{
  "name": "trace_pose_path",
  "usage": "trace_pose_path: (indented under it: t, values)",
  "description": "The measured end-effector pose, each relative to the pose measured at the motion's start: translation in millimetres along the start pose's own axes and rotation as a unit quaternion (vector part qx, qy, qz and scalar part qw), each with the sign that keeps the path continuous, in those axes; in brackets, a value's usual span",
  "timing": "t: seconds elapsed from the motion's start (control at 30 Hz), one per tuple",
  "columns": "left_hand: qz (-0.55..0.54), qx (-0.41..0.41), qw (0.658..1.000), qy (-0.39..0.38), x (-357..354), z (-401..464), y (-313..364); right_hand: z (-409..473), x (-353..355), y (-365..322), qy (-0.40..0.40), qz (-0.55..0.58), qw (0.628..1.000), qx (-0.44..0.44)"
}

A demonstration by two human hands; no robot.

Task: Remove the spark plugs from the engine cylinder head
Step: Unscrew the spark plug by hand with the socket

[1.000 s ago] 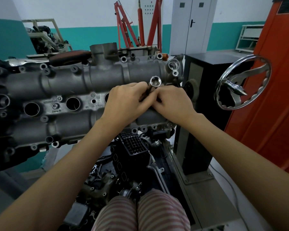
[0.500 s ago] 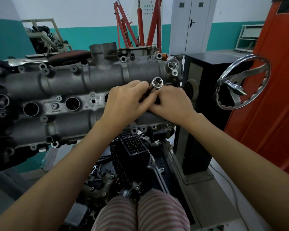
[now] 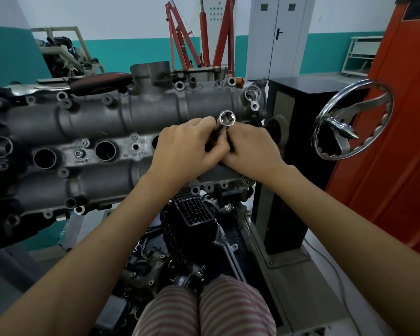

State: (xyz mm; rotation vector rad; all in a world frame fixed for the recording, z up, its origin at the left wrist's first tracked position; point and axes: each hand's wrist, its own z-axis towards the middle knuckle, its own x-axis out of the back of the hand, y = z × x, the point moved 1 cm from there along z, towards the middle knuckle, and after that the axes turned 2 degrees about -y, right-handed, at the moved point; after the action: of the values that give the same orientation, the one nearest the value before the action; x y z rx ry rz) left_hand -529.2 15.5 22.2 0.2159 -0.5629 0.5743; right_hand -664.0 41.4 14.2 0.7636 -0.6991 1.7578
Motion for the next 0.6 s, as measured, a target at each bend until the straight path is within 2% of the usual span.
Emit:
trace_pose_path:
  t: [0.2,0.37,0.6]
  values:
    - [0.002,-0.001,1.000,-0.003,-2.1,0.2,-2.9,-1.1,-0.7,-0.2,0.028,0.011,1.000,-0.008]
    - [-0.003,0.009,1.000,-0.019,-1.4,0.2,-2.3,-2.5,1.0,-2.1,0.042,0.022,0.999,0.022]
    - [-0.009,0.015,1.000,-0.017,0.0,1.3,0.9,0.1,-0.8,0.7,0.007,0.008,1.000,0.007]
